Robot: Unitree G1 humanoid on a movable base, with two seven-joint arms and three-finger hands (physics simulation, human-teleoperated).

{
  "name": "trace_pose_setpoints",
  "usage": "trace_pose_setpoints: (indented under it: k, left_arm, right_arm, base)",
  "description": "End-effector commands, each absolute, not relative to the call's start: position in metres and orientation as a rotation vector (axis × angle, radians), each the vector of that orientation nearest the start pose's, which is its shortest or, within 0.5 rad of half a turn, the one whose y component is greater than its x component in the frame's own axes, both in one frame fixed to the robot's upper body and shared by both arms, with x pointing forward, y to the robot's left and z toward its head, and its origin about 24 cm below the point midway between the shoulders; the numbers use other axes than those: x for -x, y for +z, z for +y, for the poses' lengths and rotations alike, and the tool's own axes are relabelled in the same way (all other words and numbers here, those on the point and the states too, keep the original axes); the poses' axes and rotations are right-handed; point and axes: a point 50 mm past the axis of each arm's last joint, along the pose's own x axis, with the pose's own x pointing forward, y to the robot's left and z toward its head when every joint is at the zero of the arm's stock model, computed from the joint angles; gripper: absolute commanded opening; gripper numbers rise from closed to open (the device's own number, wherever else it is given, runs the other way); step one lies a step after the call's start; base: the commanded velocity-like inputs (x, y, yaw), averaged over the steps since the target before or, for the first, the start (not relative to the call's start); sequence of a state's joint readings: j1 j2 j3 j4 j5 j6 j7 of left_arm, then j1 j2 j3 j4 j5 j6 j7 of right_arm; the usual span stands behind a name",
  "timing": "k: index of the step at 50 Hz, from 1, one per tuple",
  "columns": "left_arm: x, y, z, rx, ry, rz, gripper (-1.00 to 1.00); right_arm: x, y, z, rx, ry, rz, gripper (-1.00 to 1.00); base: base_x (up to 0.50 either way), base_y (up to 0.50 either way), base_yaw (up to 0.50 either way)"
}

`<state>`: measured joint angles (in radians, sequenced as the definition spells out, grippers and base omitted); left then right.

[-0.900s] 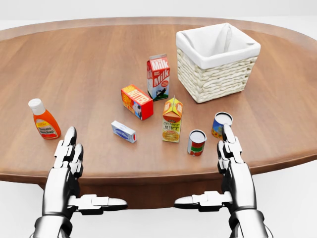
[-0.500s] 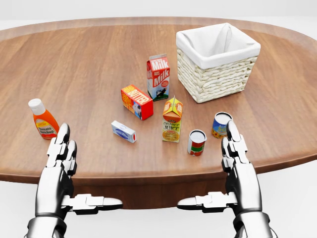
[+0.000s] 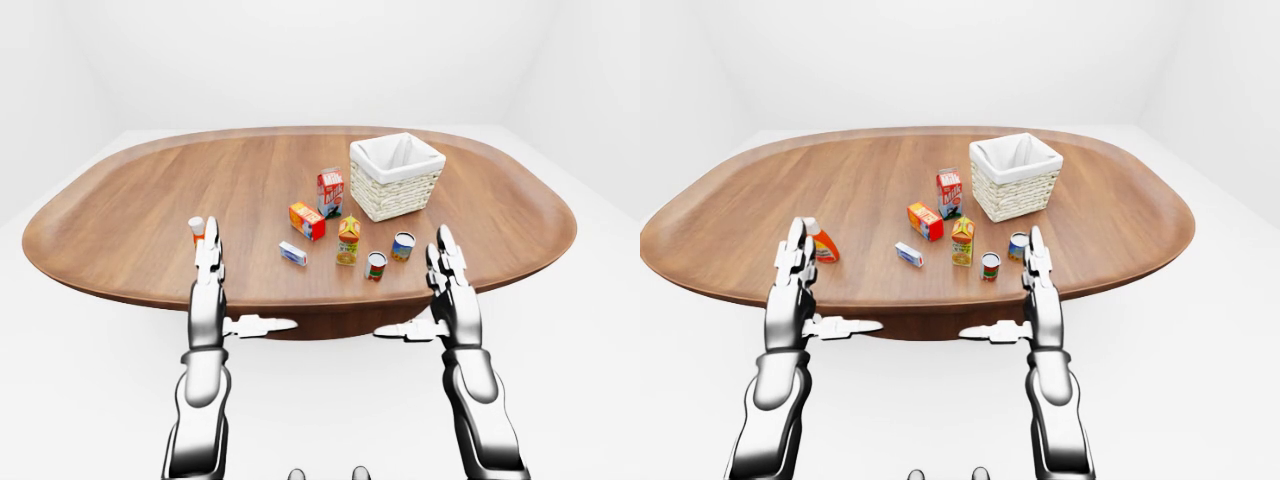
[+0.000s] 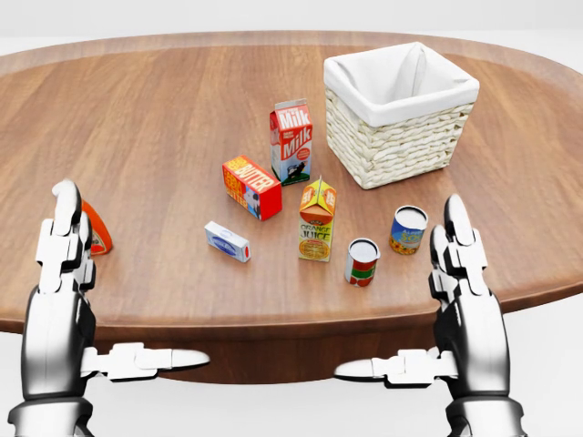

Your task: Pick up the alphabet soup and the tomato sauce, and put them in the basket.

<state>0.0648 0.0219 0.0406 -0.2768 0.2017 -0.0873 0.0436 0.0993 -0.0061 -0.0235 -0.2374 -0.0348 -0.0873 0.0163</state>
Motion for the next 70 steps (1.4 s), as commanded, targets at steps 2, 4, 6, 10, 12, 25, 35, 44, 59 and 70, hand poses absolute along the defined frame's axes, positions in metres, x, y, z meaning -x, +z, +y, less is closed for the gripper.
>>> trace_pose_setpoints:
  k: [2,4,6,10,12,25,35,44,59,70]
  left_arm:
    - [-0.2258,0.1196,0.1670,-0.321,0.158,-0.389,1.00]
    - [-0.2256,0.1204,0.1673,-0.327,0.162,-0.392,1.00]
    - [-0.2243,0.1226,0.1671,-0.335,0.166,-0.402,1.00]
    - [-0.2238,0.1233,0.1673,-0.340,0.171,-0.405,1.00]
    - [-0.2236,0.1239,0.1674,-0.344,0.173,-0.408,1.00]
    - [-0.2236,0.1249,0.1667,-0.346,0.170,-0.412,1.00]
    - [-0.2242,0.1243,0.1666,-0.339,0.166,-0.409,1.00]
    - [-0.2247,0.1233,0.1668,-0.338,0.166,-0.405,1.00]
    - [-0.2257,0.1219,0.1665,-0.335,0.163,-0.399,1.00]
    - [-0.2270,0.1196,0.1657,-0.326,0.151,-0.389,1.00]
  right_arm:
    - [-0.2231,0.0986,-0.1622,0.062,-0.054,-0.298,1.00]
    - [-0.2226,0.0997,-0.1622,0.062,-0.054,-0.303,1.00]
    - [-0.2224,0.1002,-0.1624,0.060,-0.056,-0.305,1.00]
    - [-0.2214,0.1017,-0.1627,0.064,-0.061,-0.312,1.00]
    - [-0.2202,0.1050,-0.1630,0.066,-0.063,-0.326,1.00]
    - [-0.2203,0.1048,-0.1626,0.071,-0.061,-0.325,1.00]
    - [-0.2203,0.1049,-0.1626,0.071,-0.059,-0.325,1.00]
    - [-0.2208,0.1037,-0.1627,0.072,-0.060,-0.320,1.00]
    - [-0.2209,0.1036,-0.1631,0.072,-0.060,-0.319,1.00]
    - [-0.2210,0.1036,-0.1629,0.072,-0.060,-0.319,1.00]
  base:
    - [0.00,0.00,0.00]
    - [0.00,0.00,0.00]
    - [0.00,0.00,0.00]
    - [0.00,0.00,0.00]
    - [0.00,0.00,0.00]
    - [0.00,0.00,0.00]
    - [0.00,0.00,0.00]
    - [0.10,0.00,0.00]
    - [0.26,0.00,0.00]
    - [0.26,0.00,0.00]
